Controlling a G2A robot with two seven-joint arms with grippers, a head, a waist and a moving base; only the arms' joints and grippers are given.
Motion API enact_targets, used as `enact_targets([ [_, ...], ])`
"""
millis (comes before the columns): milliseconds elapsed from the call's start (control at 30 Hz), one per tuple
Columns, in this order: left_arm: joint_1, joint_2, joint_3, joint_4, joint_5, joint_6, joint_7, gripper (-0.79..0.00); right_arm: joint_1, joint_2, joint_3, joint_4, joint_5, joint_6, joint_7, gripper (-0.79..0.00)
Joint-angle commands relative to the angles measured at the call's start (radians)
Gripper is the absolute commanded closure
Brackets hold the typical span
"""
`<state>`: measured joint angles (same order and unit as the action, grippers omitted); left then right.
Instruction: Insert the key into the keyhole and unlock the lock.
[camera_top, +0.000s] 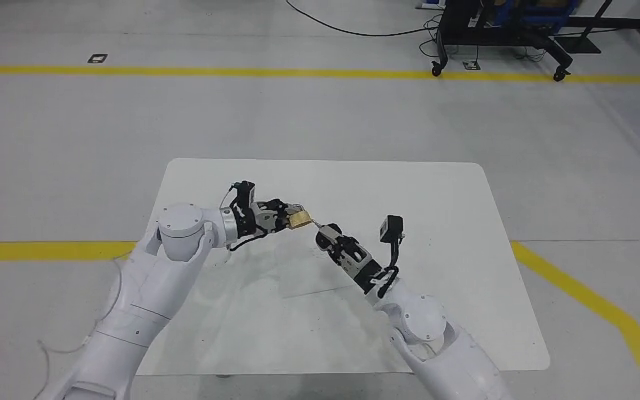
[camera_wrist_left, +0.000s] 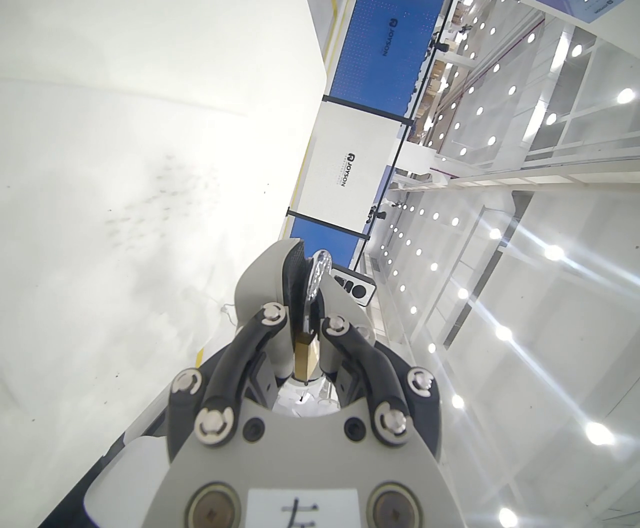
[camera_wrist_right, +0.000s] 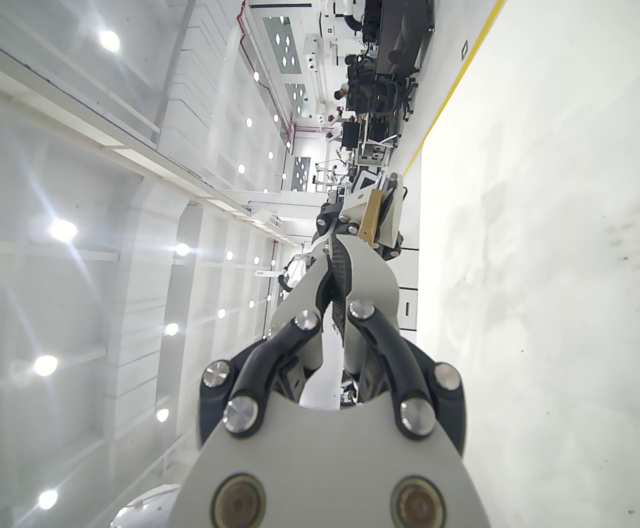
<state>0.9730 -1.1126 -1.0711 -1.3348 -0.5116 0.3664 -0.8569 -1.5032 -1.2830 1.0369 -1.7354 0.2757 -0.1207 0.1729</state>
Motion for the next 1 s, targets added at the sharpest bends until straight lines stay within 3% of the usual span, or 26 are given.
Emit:
enact_targets([
  [0,0.000,0.000,0.000,0.000,0.001,0.001,0.000,0.000,0.001,0.000,0.000,0.002,0.000,-0.002,0.001,0.000],
  [300,0.027,0.002,0.004,0.004,0.023,0.002,0.028,0.000,-0.002,0.000,-0.002,0.003,0.004,0.002,0.002,0.000],
  [433,0.038,0.007,0.000,-0.024,0.060,0.016,0.038,0.000,-0.019,-0.006,-0.021,-0.006,0.076,0.143,-0.009,0.000],
  [567,0.029,0.008,0.000,-0.041,0.078,0.029,0.037,0.000,-0.043,-0.012,-0.037,-0.071,0.091,0.253,-0.098,0.000],
  [967,0.038,0.011,-0.010,-0.054,0.085,0.028,0.049,0.000,-0.058,-0.031,-0.097,-0.103,0.034,0.259,-0.235,0.000],
])
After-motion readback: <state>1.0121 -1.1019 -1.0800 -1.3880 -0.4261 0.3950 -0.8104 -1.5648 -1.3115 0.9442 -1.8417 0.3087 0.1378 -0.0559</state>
